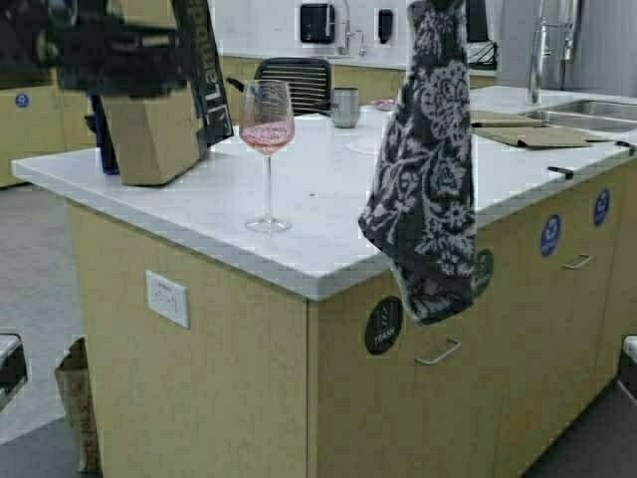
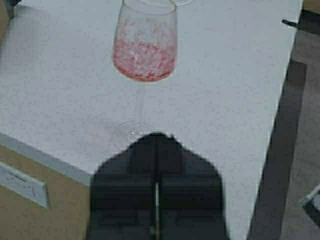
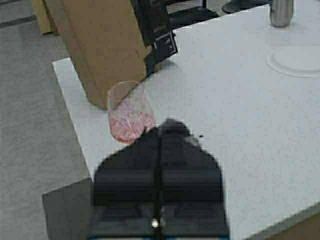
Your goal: Get the cloth and wipe up the spill under the wine glass
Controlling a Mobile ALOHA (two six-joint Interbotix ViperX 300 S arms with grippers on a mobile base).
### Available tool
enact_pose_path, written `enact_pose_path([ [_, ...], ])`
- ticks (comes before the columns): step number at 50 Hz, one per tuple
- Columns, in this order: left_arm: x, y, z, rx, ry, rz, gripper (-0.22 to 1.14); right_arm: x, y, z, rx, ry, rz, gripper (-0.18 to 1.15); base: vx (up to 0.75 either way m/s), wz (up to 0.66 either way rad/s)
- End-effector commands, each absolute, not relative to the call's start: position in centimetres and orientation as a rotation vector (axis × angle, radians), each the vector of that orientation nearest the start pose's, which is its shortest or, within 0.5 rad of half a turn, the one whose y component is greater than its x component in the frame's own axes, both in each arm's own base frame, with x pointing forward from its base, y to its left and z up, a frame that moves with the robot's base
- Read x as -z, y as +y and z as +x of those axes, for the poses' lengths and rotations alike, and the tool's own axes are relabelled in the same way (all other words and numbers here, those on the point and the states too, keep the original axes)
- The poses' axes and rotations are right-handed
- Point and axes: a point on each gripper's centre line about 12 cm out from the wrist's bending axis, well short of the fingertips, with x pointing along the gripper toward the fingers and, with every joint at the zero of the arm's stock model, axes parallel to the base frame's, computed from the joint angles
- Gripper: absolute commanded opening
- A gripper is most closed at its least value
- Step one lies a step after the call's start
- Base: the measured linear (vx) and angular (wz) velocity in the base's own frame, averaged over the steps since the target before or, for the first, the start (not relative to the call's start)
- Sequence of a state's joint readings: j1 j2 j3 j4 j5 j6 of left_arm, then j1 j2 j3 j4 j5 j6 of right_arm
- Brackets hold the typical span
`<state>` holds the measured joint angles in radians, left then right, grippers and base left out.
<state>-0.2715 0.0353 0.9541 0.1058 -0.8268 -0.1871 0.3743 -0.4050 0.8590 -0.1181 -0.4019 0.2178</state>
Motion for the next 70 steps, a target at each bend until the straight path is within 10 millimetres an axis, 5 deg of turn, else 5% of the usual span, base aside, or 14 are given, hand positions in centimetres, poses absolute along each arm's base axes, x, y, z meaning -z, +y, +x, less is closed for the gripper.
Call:
enact_pose_path([
  [1,-14.2,-10.8,34.3,0.348,0.163,-0.109,0.03,-30.2,12.5,29.9,-0.424,0.03,0.105,0.06,0.2,0.08],
  [22,-7.4,-14.3,35.5,0.464,0.164,-0.099,0.17,-29.7,12.6,30.2,-0.423,0.043,0.101,0.06,0.19,0.11],
  [52,-0.6,-18.0,38.2,0.669,0.028,-0.074,1.0,-28.0,12.9,31.0,-0.421,0.093,0.09,0.06,0.12,0.03],
  [70,0.3,-21.4,40.9,0.648,-0.015,-0.017,1.01,-27.4,13.0,31.4,-0.42,0.112,0.084,0.06,0.02,0.0],
])
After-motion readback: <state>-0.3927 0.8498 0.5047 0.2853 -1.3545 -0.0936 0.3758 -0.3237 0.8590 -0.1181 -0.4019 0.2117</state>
